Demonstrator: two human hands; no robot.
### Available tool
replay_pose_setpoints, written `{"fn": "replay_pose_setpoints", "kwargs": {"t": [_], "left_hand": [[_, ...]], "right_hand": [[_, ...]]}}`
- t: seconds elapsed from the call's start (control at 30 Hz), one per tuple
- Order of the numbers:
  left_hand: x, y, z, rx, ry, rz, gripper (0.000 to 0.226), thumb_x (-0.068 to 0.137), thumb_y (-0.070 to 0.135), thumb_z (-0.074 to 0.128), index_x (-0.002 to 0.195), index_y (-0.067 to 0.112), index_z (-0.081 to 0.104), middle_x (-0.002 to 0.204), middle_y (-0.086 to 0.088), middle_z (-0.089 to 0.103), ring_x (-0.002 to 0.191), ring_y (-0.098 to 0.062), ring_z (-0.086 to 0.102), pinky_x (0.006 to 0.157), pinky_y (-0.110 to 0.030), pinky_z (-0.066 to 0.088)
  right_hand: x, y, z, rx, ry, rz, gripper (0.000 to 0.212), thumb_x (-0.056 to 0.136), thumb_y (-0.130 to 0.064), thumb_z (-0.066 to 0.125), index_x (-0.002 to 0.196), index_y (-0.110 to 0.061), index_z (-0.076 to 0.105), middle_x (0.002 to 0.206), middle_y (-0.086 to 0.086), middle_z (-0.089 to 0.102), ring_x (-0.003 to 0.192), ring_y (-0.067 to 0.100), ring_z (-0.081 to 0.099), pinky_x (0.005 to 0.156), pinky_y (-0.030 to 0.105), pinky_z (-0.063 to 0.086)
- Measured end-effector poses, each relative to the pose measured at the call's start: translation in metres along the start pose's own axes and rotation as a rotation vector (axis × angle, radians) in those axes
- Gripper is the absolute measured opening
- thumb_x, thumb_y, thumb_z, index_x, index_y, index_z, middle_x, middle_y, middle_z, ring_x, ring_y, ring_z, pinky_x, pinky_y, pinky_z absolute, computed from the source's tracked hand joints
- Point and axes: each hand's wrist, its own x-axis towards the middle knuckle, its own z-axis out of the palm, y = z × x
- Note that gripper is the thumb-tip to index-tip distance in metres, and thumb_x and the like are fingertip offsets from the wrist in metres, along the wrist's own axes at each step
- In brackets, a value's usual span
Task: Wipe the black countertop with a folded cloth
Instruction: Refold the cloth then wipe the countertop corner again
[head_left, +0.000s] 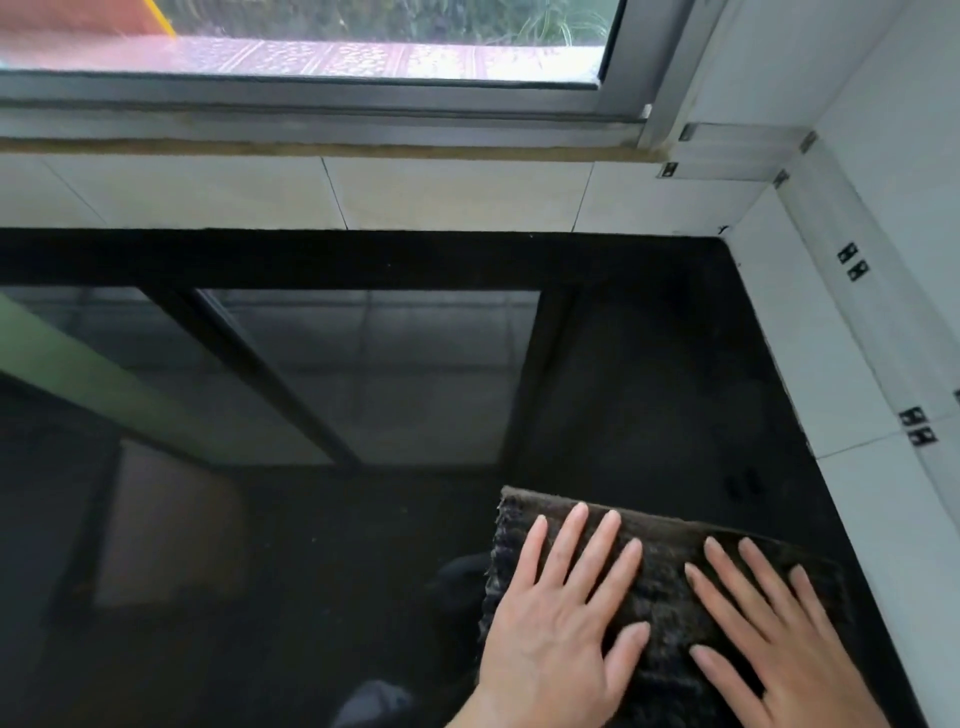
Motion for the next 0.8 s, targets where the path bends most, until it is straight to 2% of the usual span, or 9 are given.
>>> {"fn": "replay_pose_setpoints", "kwargs": {"t": [0.07,0.17,0.23,0.37,0.53,0.63,0.8], "left_hand": [[0.022,-0.002,-0.001,-0.022,0.001,0.007,0.061,0.1,0.056,0.032,0.153,0.027,0.03,0.163,0.002,0.018,0.152,-0.021,0.006,0.117,-0.047,0.007],[0.068,-0.005,-0.002,-0.049,0.026,-0.001,0.06,0.102,0.054,0.023,0.155,0.027,0.021,0.165,0.003,0.009,0.151,-0.018,-0.009,0.12,-0.047,-0.004],[0.099,-0.01,-0.003,-0.028,0.031,-0.006,0.061,0.101,0.055,0.02,0.156,0.028,0.018,0.165,0.003,0.007,0.151,-0.017,-0.012,0.12,-0.046,-0.009],[0.159,-0.028,-0.01,0.006,0.028,-0.014,0.063,0.1,0.057,0.018,0.156,0.027,0.018,0.165,0.003,0.007,0.151,-0.019,-0.009,0.12,-0.045,-0.013],[0.207,-0.071,-0.027,0.034,0.033,-0.022,0.063,0.1,0.058,0.02,0.156,0.029,0.017,0.165,0.004,0.007,0.151,-0.018,-0.006,0.12,-0.043,-0.01],[0.223,-0.102,-0.04,0.039,0.036,-0.048,0.063,0.1,0.059,0.021,0.156,0.031,0.016,0.165,0.005,0.006,0.151,-0.016,-0.005,0.12,-0.042,-0.01],[0.214,-0.158,-0.059,0.06,0.068,-0.133,0.063,0.099,0.06,0.021,0.156,0.033,0.016,0.165,0.008,0.006,0.151,-0.014,-0.004,0.12,-0.04,-0.008]], "right_hand": [[0.012,0.015,-0.001,-0.01,-0.028,0.041,0.062,0.098,-0.061,0.019,0.149,-0.028,0.032,0.161,-0.01,0.02,0.149,0.014,0.008,0.115,0.042,0.008],[0.04,0.042,-0.006,-0.022,-0.063,0.098,0.066,0.098,-0.061,0.019,0.149,-0.022,0.035,0.158,-0.001,0.029,0.149,0.017,0.01,0.118,0.04,0.004],[0.064,0.06,-0.009,0.002,-0.063,0.128,0.068,0.096,-0.065,0.015,0.149,-0.025,0.03,0.159,-0.003,0.025,0.149,0.014,0.007,0.12,0.037,0.001],[0.117,0.088,-0.009,0.025,-0.031,0.166,0.067,0.092,-0.067,0.014,0.149,-0.032,0.017,0.16,-0.008,0.013,0.149,0.012,-0.001,0.119,0.041,0.0],[0.186,0.104,-0.011,0.016,-0.015,0.13,0.068,0.093,-0.068,0.014,0.15,-0.031,0.015,0.159,-0.012,0.006,0.146,0.009,-0.006,0.117,0.039,-0.005],[0.227,0.101,-0.014,-0.002,-0.043,0.1,0.069,0.093,-0.068,0.01,0.152,-0.033,0.011,0.16,-0.013,0.001,0.145,0.006,-0.011,0.117,0.038,-0.008],[0.281,0.059,-0.012,-0.004,-0.086,0.053,0.076,0.087,-0.072,0.001,0.154,-0.037,0.009,0.162,-0.013,-0.004,0.148,0.01,-0.013,0.119,0.043,-0.009]]}}
